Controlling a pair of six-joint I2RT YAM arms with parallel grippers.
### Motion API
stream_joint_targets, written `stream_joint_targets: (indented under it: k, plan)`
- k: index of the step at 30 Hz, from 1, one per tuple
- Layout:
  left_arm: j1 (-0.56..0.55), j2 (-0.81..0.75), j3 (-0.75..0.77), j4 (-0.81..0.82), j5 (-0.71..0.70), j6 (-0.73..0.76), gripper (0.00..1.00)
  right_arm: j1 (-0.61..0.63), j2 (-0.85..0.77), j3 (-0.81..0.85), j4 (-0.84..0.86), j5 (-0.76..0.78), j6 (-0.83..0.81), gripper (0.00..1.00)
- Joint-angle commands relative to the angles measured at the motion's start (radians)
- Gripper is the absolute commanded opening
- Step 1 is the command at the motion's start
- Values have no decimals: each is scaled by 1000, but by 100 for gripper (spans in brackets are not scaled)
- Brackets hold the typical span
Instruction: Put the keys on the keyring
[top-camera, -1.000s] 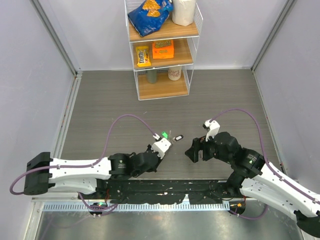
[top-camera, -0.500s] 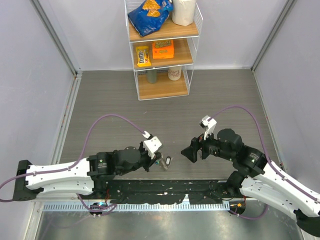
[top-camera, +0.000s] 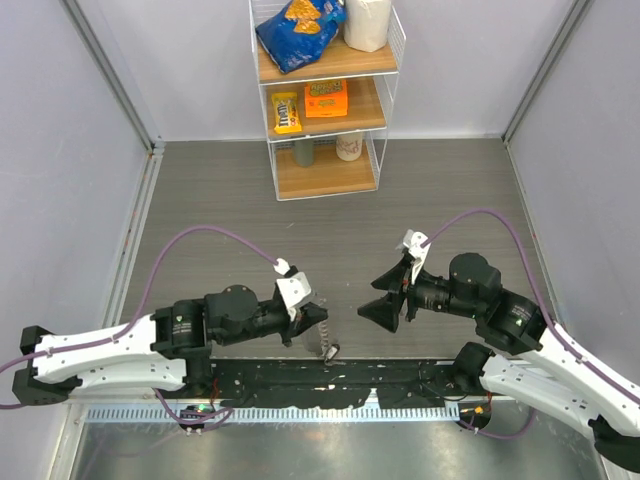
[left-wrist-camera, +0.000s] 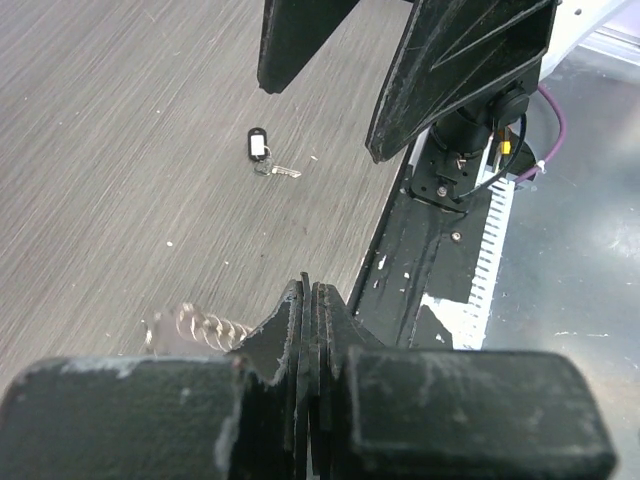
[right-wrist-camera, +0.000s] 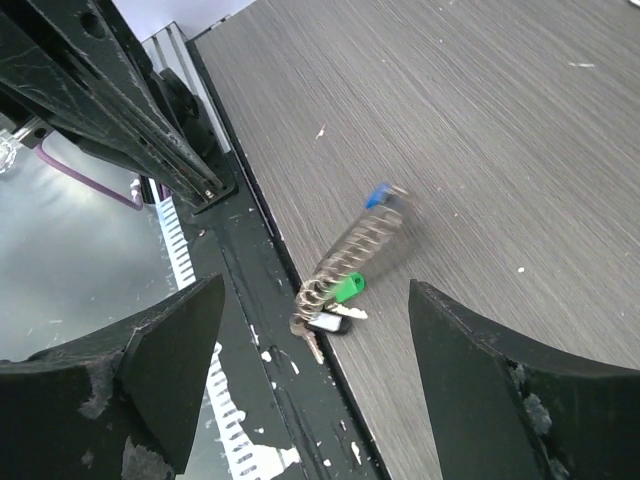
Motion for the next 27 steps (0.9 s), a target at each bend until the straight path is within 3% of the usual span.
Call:
stream_joint_targets:
  k: [1, 12, 14, 17, 22, 27]
  plan:
    - [2, -21, 43, -50, 6, 1, 0, 7, 6, 42, 29, -18, -45, 80]
    - [3, -20, -7, -194, -281, -100, 0, 7, 98, -7, 50, 144, 53, 81]
    - [3, 16, -12, -194, -316, -117, 6, 7, 129, 2, 47, 195, 72, 82]
    - [2, 85, -21, -173, -324, -133, 8, 7, 164, 13, 42, 264, 89, 82]
    - [6, 200, -32, -110, -318, -134, 21, 7, 270, 19, 27, 405, 145, 82]
    - [54, 283, -64, -38, -284, -145, 29, 7, 367, -9, 88, 445, 225, 81]
